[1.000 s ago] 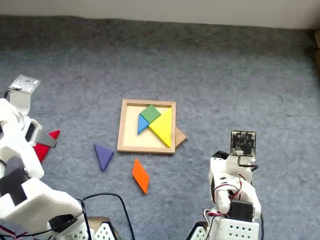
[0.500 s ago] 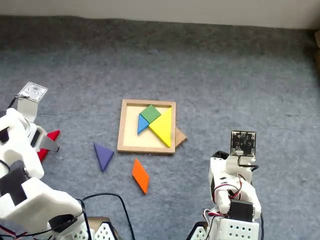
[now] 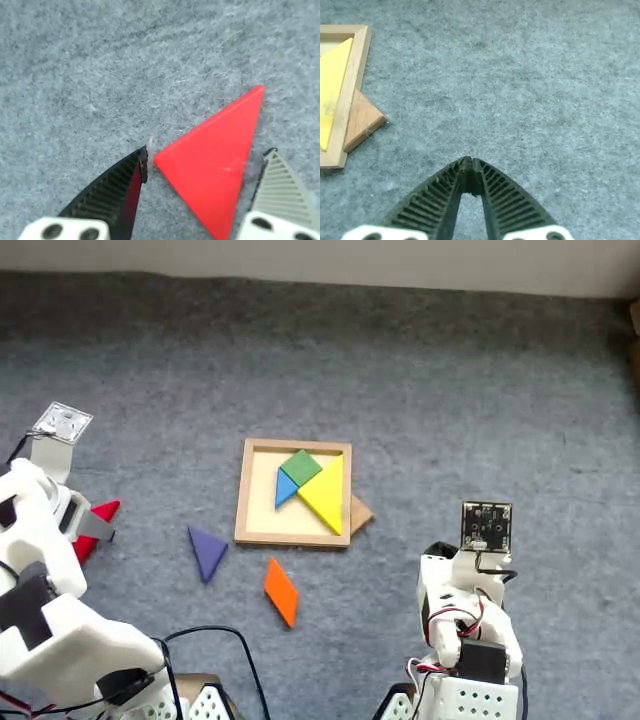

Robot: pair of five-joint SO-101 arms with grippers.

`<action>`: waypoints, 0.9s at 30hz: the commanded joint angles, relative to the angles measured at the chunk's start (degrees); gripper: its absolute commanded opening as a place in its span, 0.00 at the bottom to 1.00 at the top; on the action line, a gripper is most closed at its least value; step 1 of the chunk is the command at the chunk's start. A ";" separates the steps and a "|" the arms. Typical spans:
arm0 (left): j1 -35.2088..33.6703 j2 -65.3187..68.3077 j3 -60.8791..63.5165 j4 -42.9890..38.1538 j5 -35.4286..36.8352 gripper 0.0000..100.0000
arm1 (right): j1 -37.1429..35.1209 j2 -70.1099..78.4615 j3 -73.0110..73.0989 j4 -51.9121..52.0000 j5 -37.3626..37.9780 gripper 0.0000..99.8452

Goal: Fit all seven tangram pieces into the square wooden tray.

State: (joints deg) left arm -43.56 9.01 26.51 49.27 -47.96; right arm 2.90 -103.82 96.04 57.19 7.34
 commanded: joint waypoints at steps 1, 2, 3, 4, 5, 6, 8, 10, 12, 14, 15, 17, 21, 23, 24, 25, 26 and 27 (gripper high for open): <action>-1.89 3.65 -3.38 -0.70 -0.35 0.35 | 0.75 -0.22 8.22 0.04 -0.09 0.02; -1.98 4.97 -4.26 -0.70 -0.35 0.35 | 0.75 -0.22 8.22 0.04 -0.09 0.02; -2.15 6.29 -4.97 -0.70 -0.35 0.35 | 0.75 -0.22 8.22 0.04 -0.09 0.02; -2.15 7.34 -5.41 -0.62 -0.35 0.35 | 0.66 -0.22 8.22 0.04 -0.09 0.02; -2.15 8.04 -5.76 -0.62 -0.35 0.35 | 0.66 -0.22 8.22 0.04 -0.09 0.02; -2.15 8.31 -5.76 -0.62 -0.26 0.35 | 0.66 -0.22 8.22 0.04 -0.09 0.02; -1.89 8.40 -5.32 -0.62 -0.26 0.35 | 0.66 -0.22 8.22 0.04 -0.09 0.02; -1.80 8.40 -5.23 -0.53 -0.26 0.35 | 0.66 -0.22 8.22 0.04 -0.09 0.02; -1.71 8.40 -5.23 -0.53 -0.35 0.33 | 0.66 -0.22 8.22 0.04 -0.09 0.02; -1.63 8.40 -5.23 -0.44 -0.97 0.30 | 0.66 -0.22 8.22 0.04 -0.09 0.02; -1.45 8.57 -5.14 -0.35 -2.46 0.29 | 0.66 -0.22 8.22 -0.04 -0.09 0.02; -1.19 8.92 -5.05 -0.35 -5.10 0.27 | 0.66 -0.22 8.22 -0.04 -0.09 0.02; -1.10 8.40 -3.82 -0.26 -6.33 0.23 | 0.66 -0.22 8.22 -0.04 -0.09 0.02; -1.10 8.40 -3.82 -0.26 -6.33 0.23 | 0.66 -0.22 8.22 -0.04 -0.09 0.02; -1.10 8.40 -3.91 -0.26 -6.33 0.23 | 0.66 -0.22 8.22 -0.04 -0.09 0.02; -1.10 8.40 -4.09 -0.26 -6.33 0.23 | 0.66 -0.22 8.22 -0.04 -0.09 0.02; -1.10 8.31 -4.09 -0.26 -6.24 0.23 | 0.66 -0.22 8.22 -0.04 -0.09 0.02; -1.10 8.31 -4.09 -0.26 -6.15 0.23 | 0.66 -0.22 8.22 -0.04 -0.09 0.02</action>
State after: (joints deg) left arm -44.44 17.27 22.55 49.54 -53.32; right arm 2.90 -103.82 96.04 57.19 7.34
